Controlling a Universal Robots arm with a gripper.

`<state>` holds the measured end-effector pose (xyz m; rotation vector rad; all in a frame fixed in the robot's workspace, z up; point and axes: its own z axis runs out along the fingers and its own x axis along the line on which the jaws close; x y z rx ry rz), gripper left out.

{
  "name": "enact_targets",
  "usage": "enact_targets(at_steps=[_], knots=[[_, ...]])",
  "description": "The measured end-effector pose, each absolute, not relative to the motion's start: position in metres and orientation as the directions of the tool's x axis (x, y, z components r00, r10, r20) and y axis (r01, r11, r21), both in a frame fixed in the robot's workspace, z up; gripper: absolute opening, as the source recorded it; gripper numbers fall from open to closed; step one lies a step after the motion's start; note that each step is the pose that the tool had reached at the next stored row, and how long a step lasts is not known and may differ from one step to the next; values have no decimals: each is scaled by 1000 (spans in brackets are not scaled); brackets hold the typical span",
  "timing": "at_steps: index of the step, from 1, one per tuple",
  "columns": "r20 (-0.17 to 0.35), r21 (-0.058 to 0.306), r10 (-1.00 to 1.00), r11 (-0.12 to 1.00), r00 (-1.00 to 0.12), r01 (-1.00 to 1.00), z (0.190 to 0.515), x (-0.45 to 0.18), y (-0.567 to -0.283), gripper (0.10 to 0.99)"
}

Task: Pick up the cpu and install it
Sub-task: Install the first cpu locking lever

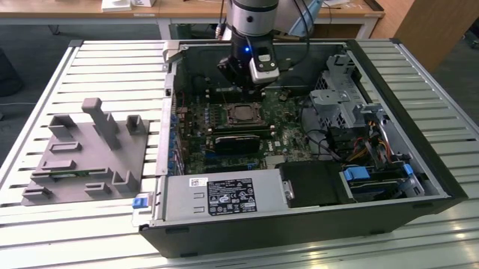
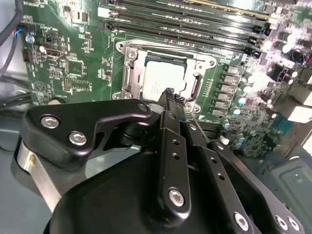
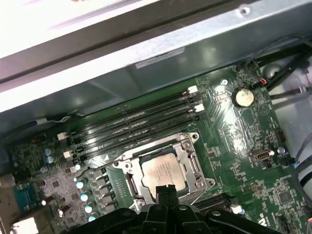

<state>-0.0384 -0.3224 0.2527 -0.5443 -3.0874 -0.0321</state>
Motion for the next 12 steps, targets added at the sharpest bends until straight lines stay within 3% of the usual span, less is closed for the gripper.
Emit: enact_targets(at_steps=[12], knots=[[10,19,212,977,-977,212,253,-38,-322,106]])
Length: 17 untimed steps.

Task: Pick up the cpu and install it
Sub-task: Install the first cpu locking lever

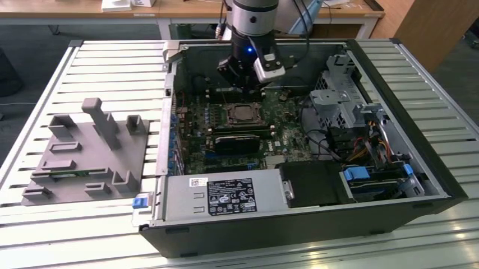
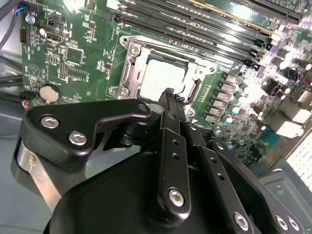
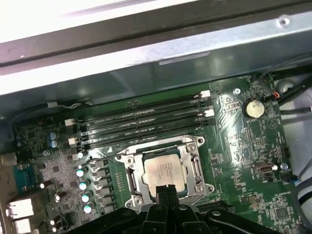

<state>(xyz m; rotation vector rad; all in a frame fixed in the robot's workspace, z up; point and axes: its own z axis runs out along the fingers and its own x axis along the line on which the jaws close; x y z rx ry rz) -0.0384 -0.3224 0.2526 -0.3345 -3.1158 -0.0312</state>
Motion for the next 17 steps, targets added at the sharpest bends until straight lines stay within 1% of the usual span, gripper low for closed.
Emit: enact_targets(at_steps=[17], knots=[[10,19,14,1000,-1000,14,252,-38,-322,106]])
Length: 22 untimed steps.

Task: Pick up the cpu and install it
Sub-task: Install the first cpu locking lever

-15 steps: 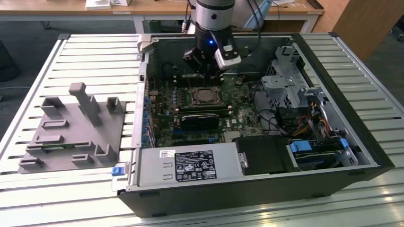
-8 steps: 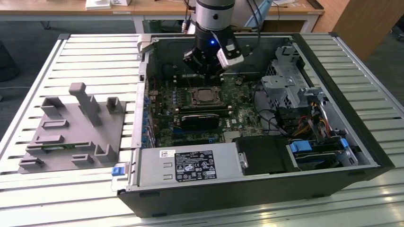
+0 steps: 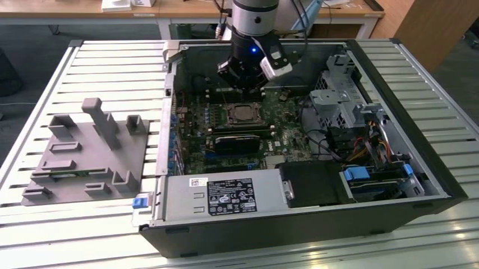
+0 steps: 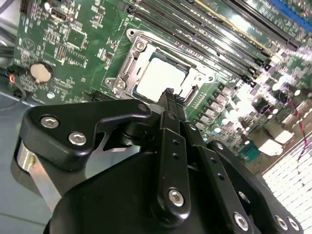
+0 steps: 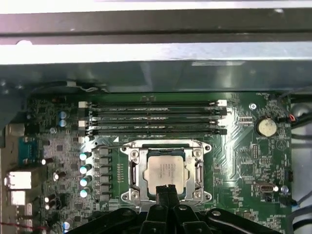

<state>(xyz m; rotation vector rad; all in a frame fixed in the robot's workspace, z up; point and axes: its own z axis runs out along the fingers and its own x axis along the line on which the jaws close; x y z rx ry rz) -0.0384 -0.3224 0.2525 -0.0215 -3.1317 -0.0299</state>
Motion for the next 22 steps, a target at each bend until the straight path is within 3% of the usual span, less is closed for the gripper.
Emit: enact_targets(at_steps=[22], knots=[[-18,18,-57,998,-998,-57,251,-82,-322,106]])
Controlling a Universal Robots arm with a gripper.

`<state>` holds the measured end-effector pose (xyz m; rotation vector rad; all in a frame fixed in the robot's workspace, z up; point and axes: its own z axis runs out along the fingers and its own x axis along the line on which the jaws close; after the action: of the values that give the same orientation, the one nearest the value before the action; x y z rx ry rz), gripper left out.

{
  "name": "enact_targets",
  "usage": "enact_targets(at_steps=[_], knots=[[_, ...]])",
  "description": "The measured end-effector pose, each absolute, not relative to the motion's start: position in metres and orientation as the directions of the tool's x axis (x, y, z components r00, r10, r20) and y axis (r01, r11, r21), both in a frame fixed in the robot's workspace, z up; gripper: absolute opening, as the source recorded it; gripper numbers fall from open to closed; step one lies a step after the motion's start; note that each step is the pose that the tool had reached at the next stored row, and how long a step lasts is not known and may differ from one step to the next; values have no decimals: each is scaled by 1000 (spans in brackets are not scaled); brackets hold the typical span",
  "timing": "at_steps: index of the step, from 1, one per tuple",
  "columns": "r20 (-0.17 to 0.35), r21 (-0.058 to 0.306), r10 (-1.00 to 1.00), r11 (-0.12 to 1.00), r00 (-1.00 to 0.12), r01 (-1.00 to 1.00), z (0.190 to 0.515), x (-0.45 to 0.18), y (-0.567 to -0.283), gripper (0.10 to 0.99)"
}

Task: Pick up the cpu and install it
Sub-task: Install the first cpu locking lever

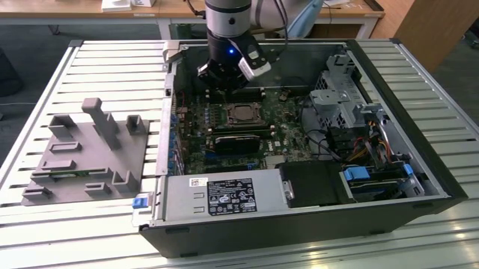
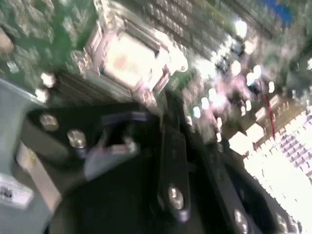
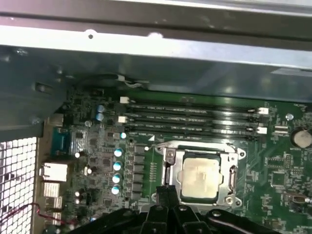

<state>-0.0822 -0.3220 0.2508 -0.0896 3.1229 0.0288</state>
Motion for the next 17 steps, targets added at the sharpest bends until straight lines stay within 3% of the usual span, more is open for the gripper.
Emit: enact_targets(at_steps=[17], knots=[[-18,20,-57,998,-998,-57,250,-103,-308,106]])
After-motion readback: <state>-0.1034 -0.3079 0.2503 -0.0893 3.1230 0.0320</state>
